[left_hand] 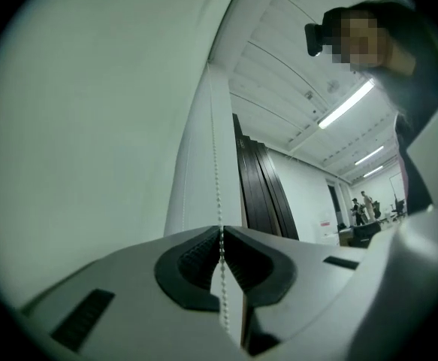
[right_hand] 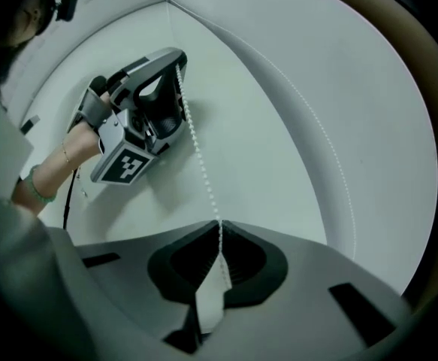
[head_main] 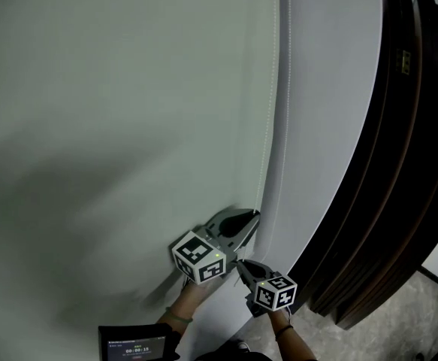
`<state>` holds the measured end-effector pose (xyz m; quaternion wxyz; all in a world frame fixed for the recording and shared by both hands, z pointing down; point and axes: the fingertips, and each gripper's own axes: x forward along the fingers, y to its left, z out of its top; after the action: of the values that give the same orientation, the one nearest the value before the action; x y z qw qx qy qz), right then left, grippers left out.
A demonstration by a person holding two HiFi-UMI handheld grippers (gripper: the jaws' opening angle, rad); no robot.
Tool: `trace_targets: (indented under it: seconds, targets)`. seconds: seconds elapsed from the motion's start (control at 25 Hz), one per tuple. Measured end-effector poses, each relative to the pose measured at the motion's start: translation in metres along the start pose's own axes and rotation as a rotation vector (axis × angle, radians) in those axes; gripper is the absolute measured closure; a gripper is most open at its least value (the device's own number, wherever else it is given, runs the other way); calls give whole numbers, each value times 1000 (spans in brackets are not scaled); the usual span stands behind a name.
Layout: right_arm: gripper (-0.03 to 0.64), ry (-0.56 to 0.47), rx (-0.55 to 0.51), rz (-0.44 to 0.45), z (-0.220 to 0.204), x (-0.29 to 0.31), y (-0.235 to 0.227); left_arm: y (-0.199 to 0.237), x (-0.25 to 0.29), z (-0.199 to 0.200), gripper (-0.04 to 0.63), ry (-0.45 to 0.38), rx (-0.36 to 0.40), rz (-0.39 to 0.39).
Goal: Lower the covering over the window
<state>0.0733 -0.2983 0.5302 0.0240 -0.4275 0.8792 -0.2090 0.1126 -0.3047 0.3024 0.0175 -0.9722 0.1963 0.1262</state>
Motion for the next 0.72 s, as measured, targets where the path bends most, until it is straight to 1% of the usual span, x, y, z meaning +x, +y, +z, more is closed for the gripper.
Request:
trace_targets:
  seconds: [0.08,0.12,0.16,0.24,0.28,0.4,0.52,0.56,0.6,0.64,0.72]
  targets:
    - [598,-5,13,-1,-1,-1,2,5,-7,2,581,-41,-27,16]
    - [598,7,10,-6,-5,-2,2,6,-10,0,583,-48,-40,18]
    - [598,38,-4,-16,-12,-3,1,4,-12,-7,583,-30,-45,18]
    - [598,132,-46,-50,-42,-6,-5,0,-16,-37,583,60,-42,22]
    - [598,176,-47,-68,-61,-9,-9,-1,-19,-57,584,104,-52,31]
    - [598,293,7,-119,-122,-25,-21,-4,-37,-118,584,213,-129,68]
    - [598,465,-1,-164,-184,-50,-26,-12,-62,-184,584,388,-151,100]
    - [598,500,-11,-173,-200,-60,-25,-14,-73,-203,584,437,-168,113]
    - [598,513,-12,-174,-212,-69,-21,-16,-84,-219,584,467,-194,130]
    - [598,507,-9,-166,-219,-75,-16,-18,-96,-229,584,480,-221,148]
    - [597,465,1,-132,-216,-77,-8,-16,-109,-235,584,477,-251,175]
